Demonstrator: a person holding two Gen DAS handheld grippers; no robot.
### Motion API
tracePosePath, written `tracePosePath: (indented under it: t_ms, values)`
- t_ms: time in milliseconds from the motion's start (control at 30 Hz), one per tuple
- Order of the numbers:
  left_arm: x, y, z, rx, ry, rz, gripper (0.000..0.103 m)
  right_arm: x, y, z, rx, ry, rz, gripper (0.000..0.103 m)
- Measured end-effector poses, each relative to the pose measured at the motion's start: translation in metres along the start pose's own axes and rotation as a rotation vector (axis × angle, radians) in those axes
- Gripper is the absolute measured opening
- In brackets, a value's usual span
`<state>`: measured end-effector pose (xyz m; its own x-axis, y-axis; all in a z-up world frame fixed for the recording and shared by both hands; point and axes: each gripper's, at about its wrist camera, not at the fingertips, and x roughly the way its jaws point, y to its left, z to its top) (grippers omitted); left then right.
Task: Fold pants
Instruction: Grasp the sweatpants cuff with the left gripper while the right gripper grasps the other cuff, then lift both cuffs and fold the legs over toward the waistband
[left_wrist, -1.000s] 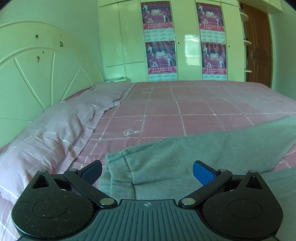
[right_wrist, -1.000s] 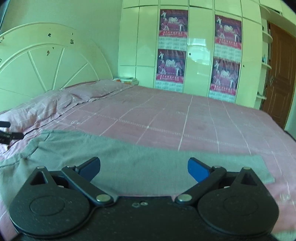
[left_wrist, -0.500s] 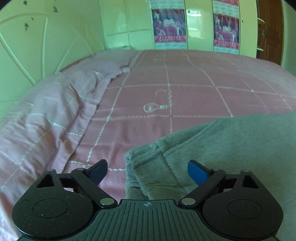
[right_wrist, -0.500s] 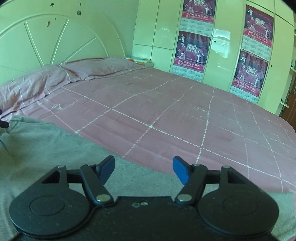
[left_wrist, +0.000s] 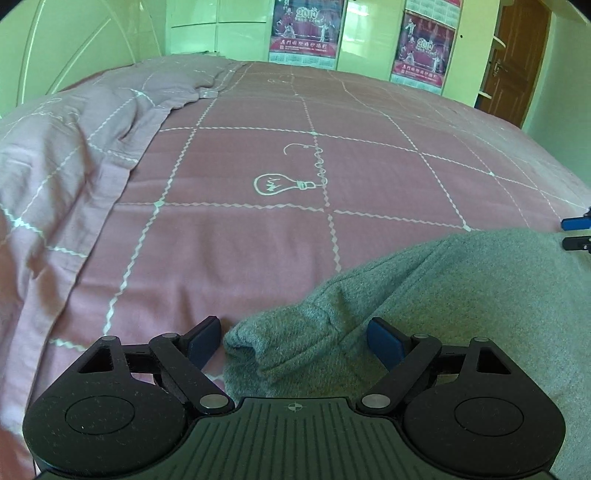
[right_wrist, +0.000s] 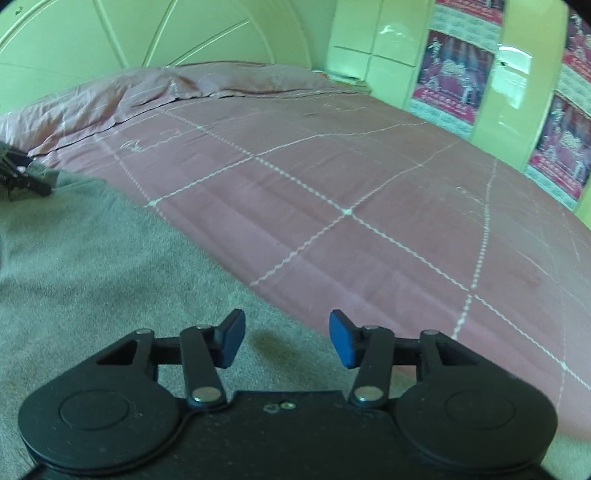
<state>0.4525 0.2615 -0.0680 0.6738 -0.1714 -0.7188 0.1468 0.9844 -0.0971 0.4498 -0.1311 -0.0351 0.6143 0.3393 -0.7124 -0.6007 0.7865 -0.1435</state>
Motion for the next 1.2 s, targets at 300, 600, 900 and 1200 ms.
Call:
tracePosePath:
  t_ms: [300,600,900,1200]
  values:
    - [0.003,0.006,0.006,0.052,0.03,-0.07,0.077,0.03,0.008,0.021,-0.079,0.098,0.067,0.037]
    - [-0.008,0.012,0.003,0.018,-0.015,-0.125,0.029,0.037,0.013,0.018,-0.099,0.095,0.047,0.035]
    - [-0.006,0.004,0.006,0.058,-0.023,-0.09,0.021,0.038,0.026,0.025,-0.142,0.143,0.05,0.0]
    - [-0.079,0.006,0.004,0.087,-0.261,-0.156,0.02,-0.059,0.045,0.028,-0.181,0.001,0.028,0.0]
